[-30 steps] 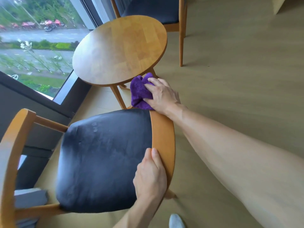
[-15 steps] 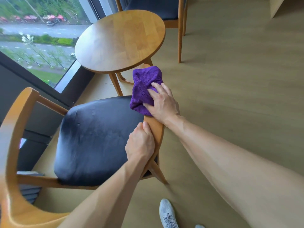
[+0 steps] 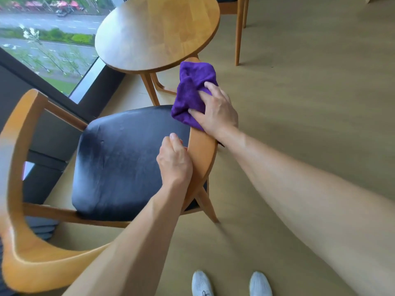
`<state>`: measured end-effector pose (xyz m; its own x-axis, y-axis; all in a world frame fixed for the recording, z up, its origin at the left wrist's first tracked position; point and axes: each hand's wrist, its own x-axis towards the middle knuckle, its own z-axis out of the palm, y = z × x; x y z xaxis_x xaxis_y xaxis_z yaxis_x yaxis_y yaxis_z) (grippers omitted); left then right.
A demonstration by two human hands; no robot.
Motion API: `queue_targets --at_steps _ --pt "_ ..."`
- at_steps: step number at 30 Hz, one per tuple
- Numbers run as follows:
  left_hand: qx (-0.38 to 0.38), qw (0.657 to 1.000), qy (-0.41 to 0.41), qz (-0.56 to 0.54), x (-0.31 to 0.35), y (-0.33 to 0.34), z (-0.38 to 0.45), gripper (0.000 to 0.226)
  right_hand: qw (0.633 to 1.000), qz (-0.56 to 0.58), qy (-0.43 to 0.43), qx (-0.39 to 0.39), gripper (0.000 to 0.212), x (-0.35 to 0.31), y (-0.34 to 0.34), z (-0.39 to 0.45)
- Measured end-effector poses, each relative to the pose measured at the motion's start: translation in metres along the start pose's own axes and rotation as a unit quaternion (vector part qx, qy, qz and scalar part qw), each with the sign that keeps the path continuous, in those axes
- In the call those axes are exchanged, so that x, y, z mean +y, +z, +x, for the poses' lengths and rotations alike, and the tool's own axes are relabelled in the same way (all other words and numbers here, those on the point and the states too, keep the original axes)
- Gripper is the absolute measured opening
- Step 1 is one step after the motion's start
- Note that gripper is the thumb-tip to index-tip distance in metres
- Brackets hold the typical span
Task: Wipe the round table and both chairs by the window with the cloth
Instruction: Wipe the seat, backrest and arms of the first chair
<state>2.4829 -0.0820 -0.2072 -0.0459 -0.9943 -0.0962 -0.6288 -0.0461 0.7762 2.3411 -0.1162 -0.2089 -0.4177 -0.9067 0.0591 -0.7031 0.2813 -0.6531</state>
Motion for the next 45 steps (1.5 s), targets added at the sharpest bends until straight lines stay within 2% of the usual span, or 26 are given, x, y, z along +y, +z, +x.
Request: queue_targets --at_steps 5,10,16,20,23,27,29,31,33,35,39,42,45 --pt "0.002 0.996 -0.081 -0.041 -0.01 0.012 0.01 0.037 0.999 -0.03 0.002 -0.015 0.049 0.001 -0.001 0.024" --pt "-0.013 0.998 -0.03 -0.054 -0.005 0.008 0.008 0.039 0.999 -0.014 0.026 0.021 0.05 -0.004 0.005 -0.017" --pt "0.001 0.989 -0.019 -0.144 -0.006 -0.015 0.007 0.041 0.997 0.033 0.049 0.053 0.056 -0.024 0.023 -0.113" --pt "-0.072 0.99 0.038 -0.117 -0.008 -0.046 0.0 0.033 0.998 -0.014 0.01 0.055 0.054 -0.045 0.032 -0.177" --pt "-0.134 0.986 0.037 -0.093 -0.01 -0.072 0.0 0.03 0.997 -0.051 -0.021 0.048 0.043 -0.07 0.045 -0.215" --pt "-0.192 0.981 0.036 -0.016 -0.026 -0.103 -0.007 0.037 0.993 -0.086 -0.076 0.019 0.044 -0.1 0.067 -0.239" --pt "-0.202 0.977 0.053 0.028 -0.034 -0.115 -0.012 0.044 0.989 -0.086 -0.119 0.019 0.043 -0.101 0.064 -0.234" --pt "-0.179 0.974 0.098 0.103 -0.041 -0.127 -0.018 0.045 0.979 -0.099 -0.174 -0.027 0.043 -0.093 0.051 -0.216" --pt "-0.142 0.961 0.151 0.183 -0.05 -0.137 -0.027 0.035 0.95 -0.181 -0.227 -0.114 0.048 -0.082 0.036 -0.19" --pt "-0.122 0.953 0.152 0.233 -0.061 -0.143 -0.042 0.034 0.91 -0.274 -0.268 -0.159 0.057 -0.069 0.022 -0.161" --pt "-0.112 0.941 0.13 0.291 -0.069 -0.142 -0.07 0.062 0.874 -0.324 -0.324 -0.163 0.062 -0.046 0.005 -0.113" --pt "-0.113 0.959 0.091 0.243 -0.054 -0.128 -0.058 0.055 0.87 -0.316 -0.348 -0.15 0.061 -0.032 -0.003 -0.079" --pt "-0.092 0.965 0.078 0.235 -0.056 -0.11 -0.05 0.051 0.885 -0.31 -0.318 -0.138 0.068 -0.02 -0.011 -0.046"
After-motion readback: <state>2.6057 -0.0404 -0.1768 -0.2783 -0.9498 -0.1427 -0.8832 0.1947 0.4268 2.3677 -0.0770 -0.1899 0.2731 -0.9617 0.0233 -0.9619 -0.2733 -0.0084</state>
